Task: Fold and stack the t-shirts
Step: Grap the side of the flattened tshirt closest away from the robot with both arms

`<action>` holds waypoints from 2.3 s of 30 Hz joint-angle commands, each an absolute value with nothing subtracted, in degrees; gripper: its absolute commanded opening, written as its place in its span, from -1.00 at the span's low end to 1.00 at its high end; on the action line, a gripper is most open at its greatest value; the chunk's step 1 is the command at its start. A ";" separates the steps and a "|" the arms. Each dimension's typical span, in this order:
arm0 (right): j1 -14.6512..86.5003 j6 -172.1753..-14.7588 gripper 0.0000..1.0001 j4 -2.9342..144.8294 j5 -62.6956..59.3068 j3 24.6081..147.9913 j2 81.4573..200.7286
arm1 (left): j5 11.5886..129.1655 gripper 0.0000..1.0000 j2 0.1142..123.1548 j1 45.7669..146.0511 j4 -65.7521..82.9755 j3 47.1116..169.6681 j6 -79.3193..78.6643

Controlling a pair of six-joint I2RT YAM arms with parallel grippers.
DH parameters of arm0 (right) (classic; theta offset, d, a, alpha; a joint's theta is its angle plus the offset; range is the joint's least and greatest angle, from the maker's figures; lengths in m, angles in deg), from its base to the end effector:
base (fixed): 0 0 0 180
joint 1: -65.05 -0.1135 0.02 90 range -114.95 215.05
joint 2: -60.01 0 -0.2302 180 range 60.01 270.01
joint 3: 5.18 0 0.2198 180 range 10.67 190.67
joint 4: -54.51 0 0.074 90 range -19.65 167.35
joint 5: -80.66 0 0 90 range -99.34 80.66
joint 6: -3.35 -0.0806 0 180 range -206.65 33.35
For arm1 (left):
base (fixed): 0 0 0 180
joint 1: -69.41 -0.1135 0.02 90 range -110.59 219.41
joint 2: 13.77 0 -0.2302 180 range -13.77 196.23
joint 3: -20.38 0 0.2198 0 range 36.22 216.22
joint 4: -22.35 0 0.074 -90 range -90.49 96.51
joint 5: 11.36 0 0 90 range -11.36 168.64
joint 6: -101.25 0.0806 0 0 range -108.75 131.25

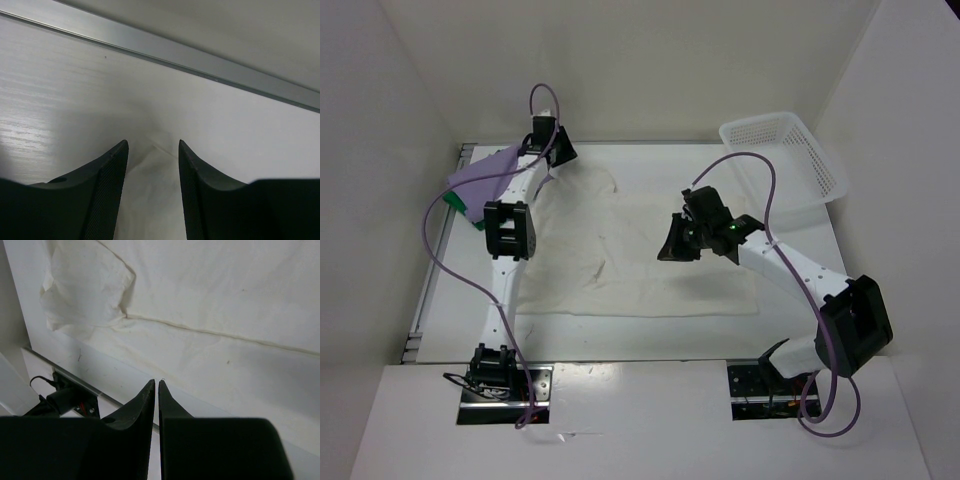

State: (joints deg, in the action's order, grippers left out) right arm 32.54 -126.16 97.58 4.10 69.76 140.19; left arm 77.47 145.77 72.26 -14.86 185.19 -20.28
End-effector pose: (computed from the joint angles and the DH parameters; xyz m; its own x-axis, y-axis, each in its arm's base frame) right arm 0.2437 0.1776 0.2065 -0.9014 0.1593 -0.4027 -0.1032 0.8240 0.5571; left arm 0.5849 -0.0308 0.1324 -0.4854 -0.4993 -0.7177 -0.2192 0.8642 -0.4530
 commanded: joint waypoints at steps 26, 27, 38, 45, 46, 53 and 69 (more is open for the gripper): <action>42.46 -124.45 -0.47 96.54 7.99 72.28 138.49 | 81.71 -1.00 148.65 73.45 -15.82 190.56 -19.42; 43.94 -124.97 -0.38 95.93 6.59 72.89 138.50 | 81.71 -1.00 147.00 73.45 -15.82 190.56 -19.42; 59.33 -128.14 -0.53 88.83 -11.61 81.59 155.62 | 76.36 -1.00 130.99 74.51 -8.97 171.59 -21.96; 61.89 -125.33 -0.47 88.02 -23.21 88.96 167.23 | 72.93 -1.00 126.07 75.03 -5.80 164.37 -23.11; 61.89 -125.32 -0.47 88.98 -25.66 92.20 169.41 | 72.93 -1.00 126.06 75.03 -5.80 164.37 -23.11; 59.61 -121.37 -0.31 93.20 -36.38 103.47 177.86 | 71.69 -1.00 126.06 76.87 -5.88 164.28 -23.11; 56.35 -116.62 -0.19 106.90 -50.90 120.69 191.93 | 69.23 -1.00 122.29 76.88 -3.86 160.42 -23.73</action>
